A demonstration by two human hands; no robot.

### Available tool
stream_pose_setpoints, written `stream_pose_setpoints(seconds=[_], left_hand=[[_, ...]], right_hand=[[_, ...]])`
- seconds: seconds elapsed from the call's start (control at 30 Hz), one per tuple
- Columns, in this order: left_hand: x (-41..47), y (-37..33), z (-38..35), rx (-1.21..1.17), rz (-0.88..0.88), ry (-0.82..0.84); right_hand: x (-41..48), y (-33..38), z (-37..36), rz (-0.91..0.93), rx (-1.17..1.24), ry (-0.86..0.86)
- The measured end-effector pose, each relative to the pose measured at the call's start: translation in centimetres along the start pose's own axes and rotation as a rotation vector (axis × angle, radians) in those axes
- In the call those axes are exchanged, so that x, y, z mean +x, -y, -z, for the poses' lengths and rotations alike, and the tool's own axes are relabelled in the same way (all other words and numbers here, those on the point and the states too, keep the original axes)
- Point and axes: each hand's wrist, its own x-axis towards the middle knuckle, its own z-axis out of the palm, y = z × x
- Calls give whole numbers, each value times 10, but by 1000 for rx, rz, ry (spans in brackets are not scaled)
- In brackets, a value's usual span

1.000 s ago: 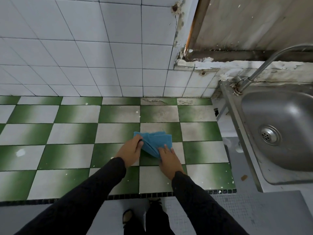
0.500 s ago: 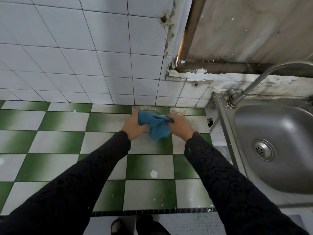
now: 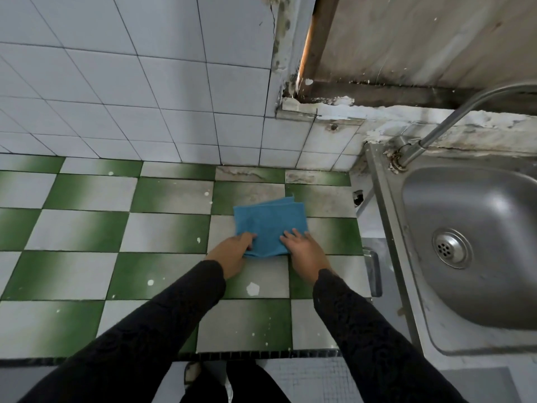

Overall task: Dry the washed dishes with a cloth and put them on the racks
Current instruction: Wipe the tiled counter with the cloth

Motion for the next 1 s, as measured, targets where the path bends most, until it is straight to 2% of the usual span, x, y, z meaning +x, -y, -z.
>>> stream_pose_setpoints(seconds=[0.2, 0.4, 0.5, 0.87, 1.0], left_hand=[[-16, -5, -20, 123, -38, -39], [-36, 3, -40, 257, -125, 1], [-52, 2, -46, 276, -140, 5], [-135, 18, -77, 374, -185, 48], [-157, 19, -77, 332, -169, 64]], right_hand=[[-21, 10, -15, -39, 23, -64], [-53, 20, -34, -70, 75, -68], [-70, 30, -40, -78, 97, -103], [-140, 83, -74, -64, 112, -39], [-157, 97, -82, -69, 169, -72]])
